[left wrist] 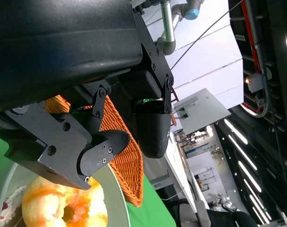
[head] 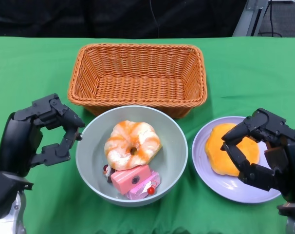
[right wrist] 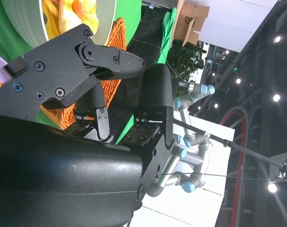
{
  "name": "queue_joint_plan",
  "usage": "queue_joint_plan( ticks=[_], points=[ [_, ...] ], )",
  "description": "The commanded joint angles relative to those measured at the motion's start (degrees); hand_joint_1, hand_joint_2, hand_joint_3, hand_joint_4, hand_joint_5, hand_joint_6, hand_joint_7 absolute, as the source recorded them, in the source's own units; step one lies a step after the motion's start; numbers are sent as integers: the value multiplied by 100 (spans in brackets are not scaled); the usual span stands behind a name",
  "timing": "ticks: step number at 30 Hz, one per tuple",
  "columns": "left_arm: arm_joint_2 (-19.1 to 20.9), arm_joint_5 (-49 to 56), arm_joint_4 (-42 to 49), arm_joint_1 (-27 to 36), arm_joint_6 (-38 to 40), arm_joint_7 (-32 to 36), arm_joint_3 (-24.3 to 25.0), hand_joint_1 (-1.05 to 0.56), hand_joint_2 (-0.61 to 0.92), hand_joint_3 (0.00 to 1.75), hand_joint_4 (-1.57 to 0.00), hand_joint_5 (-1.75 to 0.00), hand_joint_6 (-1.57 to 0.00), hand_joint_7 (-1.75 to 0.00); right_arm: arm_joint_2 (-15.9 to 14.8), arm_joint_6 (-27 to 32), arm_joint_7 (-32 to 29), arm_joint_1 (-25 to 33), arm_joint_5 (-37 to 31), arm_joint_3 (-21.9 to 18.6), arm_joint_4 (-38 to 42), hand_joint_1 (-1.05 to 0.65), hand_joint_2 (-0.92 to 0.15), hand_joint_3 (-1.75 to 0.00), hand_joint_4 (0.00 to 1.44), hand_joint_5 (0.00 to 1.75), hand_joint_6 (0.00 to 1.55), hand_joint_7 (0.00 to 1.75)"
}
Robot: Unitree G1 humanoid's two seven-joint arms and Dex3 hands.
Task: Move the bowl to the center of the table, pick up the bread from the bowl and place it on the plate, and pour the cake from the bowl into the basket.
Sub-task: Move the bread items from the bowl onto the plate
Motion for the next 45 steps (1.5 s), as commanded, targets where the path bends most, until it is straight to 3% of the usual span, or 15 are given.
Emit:
queue_joint_plan(
  ticks=[1,8,11,15,19,24,27,33,45],
  points=[
    [92,42,48,-48,-85,-2,17,-3,58,98,-82,-140,-85,-114,-10,31,22,26,102,-108,-102,-21,-63,-65,70,146,70,120],
    [39,183,137,-110,-185,126,14,-2,58,97,-85,-137,-86,-113,-11,34,141,4,185,-78,-175,-21,-63,-63,69,144,69,118],
    [49,222,179,-129,-147,136,8,-2,58,99,-84,-138,-85,-115,-24,-69,114,-82,-234,47,-344,-19,-60,-71,70,141,71,114],
    [19,233,264,-170,-122,190,24,-2,59,99,-83,-141,-85,-117,-120,-41,233,-266,-821,352,-559,-22,-58,-62,75,123,82,80],
    [9,347,337,-206,-135,357,33,-3,58,101,-82,-143,-84,-119,-383,-13,502,-555,-1346,634,-664,-20,-80,-14,74,91,86,37],
    [-7,383,409,-240,-147,477,21,-4,58,103,-81,-143,-82,-118,-619,18,622,-1030,-2008,885,-603,-32,-83,-1,73,66,84,13],
    [-6,364,472,-274,-193,470,27,-5,60,100,-80,-143,-82,-118,-682,171,627,-1198,-2278,975,-605,-39,-84,-1,71,64,82,9],
    [-16,345,491,-308,-218,488,35,-6,61,95,-84,-142,-82,-117,-743,418,386,-1406,-3121,1104,-663,-50,-82,0,71,29,75,0],
    [-46,282,542,-366,-337,492,41,-7,62,96,-81,-152,-83,-119,-943,562,-714,-1832,-4979,1477,-377,-59,-86,-1,65,15,71,0]
  ],
)
